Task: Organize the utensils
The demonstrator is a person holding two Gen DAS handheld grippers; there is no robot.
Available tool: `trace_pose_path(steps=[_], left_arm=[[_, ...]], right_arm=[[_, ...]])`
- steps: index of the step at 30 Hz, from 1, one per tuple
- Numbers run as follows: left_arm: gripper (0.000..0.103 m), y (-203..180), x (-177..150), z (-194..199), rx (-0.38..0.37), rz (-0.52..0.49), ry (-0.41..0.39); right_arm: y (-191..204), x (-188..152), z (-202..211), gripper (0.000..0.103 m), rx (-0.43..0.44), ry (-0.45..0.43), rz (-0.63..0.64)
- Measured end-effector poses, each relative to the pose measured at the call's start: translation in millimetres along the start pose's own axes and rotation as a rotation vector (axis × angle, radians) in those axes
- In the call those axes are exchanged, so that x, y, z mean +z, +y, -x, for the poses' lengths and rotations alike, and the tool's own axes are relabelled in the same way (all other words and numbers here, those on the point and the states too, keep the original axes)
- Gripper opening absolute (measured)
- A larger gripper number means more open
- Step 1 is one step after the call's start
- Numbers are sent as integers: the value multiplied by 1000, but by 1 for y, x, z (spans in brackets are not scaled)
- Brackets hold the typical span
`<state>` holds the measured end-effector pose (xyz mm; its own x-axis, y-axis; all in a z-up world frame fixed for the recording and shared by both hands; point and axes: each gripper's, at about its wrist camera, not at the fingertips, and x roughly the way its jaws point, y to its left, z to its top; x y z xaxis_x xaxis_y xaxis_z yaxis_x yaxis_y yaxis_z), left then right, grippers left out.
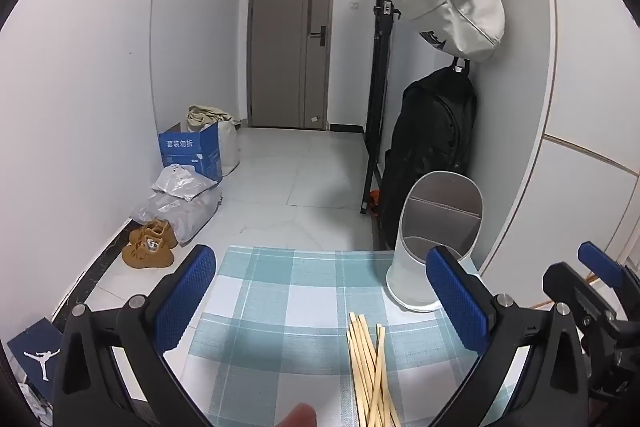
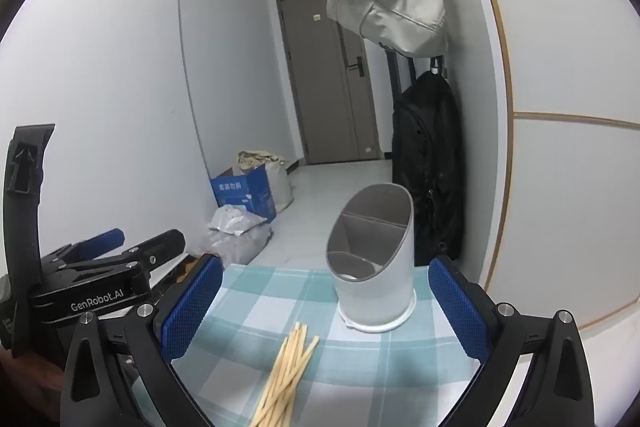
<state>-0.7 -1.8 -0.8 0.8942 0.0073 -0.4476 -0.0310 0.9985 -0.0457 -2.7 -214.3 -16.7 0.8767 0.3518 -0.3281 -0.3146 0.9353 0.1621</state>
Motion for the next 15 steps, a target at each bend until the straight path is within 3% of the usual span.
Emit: trace_pose_path(steps=[11, 13, 15], left_arm=[[102, -36, -17, 1, 23, -34, 8], [102, -3, -3, -7, -11, -8, 30], [102, -4, -3, -7, -8, -6, 29]], right_arm=[[-3, -10, 3, 103, 6, -17, -4], [-1, -2, 2, 103, 5, -15, -16], [-3, -1, 2, 103, 5, -14, -18]])
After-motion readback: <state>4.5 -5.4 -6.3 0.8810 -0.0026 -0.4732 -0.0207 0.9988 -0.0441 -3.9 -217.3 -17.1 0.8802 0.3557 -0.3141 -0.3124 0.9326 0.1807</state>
